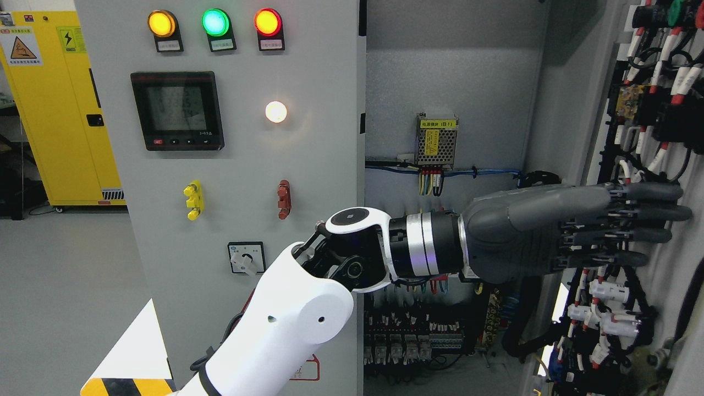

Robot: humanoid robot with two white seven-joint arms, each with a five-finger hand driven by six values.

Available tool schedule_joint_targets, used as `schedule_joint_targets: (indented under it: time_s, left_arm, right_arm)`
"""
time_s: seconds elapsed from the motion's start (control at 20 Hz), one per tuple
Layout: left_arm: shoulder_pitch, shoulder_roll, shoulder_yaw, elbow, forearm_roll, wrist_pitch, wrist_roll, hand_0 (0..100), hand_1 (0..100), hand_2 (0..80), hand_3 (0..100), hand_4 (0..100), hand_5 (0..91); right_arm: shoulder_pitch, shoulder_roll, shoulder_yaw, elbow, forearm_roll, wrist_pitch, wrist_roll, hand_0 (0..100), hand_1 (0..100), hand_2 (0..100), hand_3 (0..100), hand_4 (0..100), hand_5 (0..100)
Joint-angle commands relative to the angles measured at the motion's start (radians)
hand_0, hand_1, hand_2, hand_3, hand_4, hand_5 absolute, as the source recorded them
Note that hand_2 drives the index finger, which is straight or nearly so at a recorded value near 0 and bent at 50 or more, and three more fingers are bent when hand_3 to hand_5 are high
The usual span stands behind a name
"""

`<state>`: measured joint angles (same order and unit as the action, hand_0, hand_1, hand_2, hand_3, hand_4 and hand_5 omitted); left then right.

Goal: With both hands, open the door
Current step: 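Push the button-panel door outward with the left hand, swinging it open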

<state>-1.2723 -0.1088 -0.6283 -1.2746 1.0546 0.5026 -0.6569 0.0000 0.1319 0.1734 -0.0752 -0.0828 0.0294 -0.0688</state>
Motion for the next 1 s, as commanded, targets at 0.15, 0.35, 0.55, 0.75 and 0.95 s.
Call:
schedule_joint_targets:
  time_s: [0.15,0.35,0.55,0.75,0.95]
  left_arm:
    - [-0.025,-0.068,-0.036,0.026,-0.005,-0.009,0.043,12,56,0.0,0,0,0.0]
    - [-0.033,-0.069,-0.037,0.023,0.016,-0.01,0.043,12,56,0.0,0,0,0.0]
    - [-0.055,-0.069,-0.054,0.021,0.039,-0.015,0.045,12,56,0.0,0,0,0.0]
    - [-0.065,-0.071,-0.063,0.018,0.07,-0.015,0.08,12,56,0.0,0,0,0.0]
    - [-0.082,-0.075,-0.091,0.017,0.097,-0.021,0.105,12,56,0.0,0,0,0.0]
  right_arm:
    - [0.009,0.0,0.0,0.0,0.0,0.0,0.0,0,50,4,0,0,0]
    - [0.009,0.0,0.0,0.0,0.0,0.0,0.0,0,50,4,0,0,0]
    - [0.009,0.0,0.0,0.0,0.0,0.0,0.0,0,50,4,0,0,0]
    - [0.009,0.0,0.0,0.0,0.0,0.0,0.0,0,50,4,0,0,0]
    - [0.009,0.0,0.0,0.0,0.0,0.0,0.0,0,50,4,0,0,0]
